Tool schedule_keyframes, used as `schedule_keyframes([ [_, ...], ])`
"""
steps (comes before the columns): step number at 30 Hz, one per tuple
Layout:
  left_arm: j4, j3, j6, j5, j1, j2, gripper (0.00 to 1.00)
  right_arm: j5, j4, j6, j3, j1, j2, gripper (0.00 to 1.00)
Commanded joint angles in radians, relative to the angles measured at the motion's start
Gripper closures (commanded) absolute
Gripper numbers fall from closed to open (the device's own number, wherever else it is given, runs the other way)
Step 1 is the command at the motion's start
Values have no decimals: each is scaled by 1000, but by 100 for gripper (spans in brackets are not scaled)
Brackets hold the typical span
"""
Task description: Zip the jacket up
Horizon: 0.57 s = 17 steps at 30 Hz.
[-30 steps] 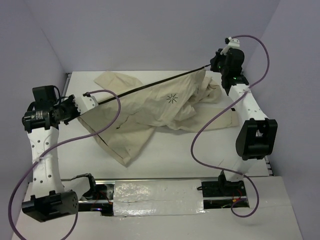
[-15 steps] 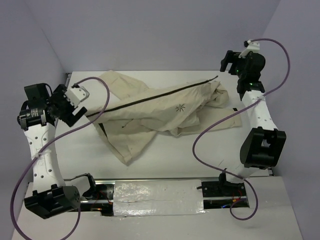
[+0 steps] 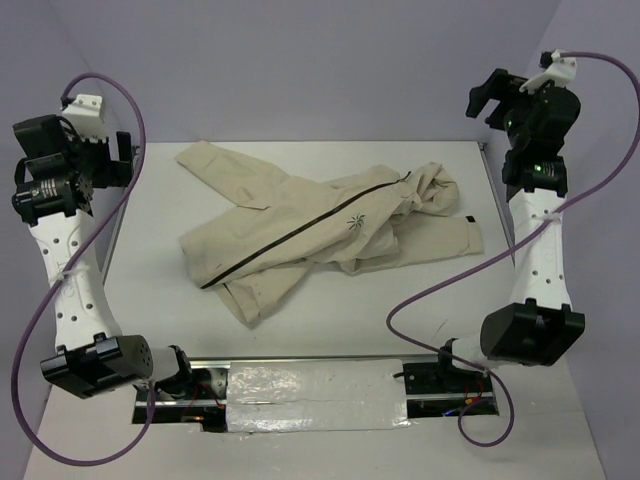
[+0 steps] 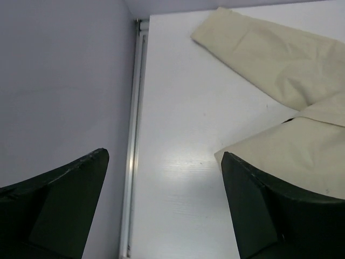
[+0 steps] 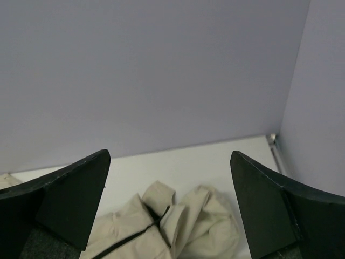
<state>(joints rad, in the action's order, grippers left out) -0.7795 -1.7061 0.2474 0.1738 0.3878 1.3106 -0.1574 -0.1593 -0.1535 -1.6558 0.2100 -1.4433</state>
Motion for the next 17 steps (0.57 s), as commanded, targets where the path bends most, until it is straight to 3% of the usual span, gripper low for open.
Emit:
schedule_keyframes([
  [1, 6, 81, -157, -123, 5, -4, 1, 47, -68, -115, 134, 5, 75, 0],
  [5, 52, 245, -178, -203, 6, -46, 1, 81, -78, -193, 342, 3, 150, 0],
  [10, 144, 452, -189, -181, 6, -89, 1, 211, -124, -207, 496, 5, 199, 0],
  [17, 184, 582, -224, -143, 6, -83, 1, 285, -53, -198, 665, 3, 299, 0],
])
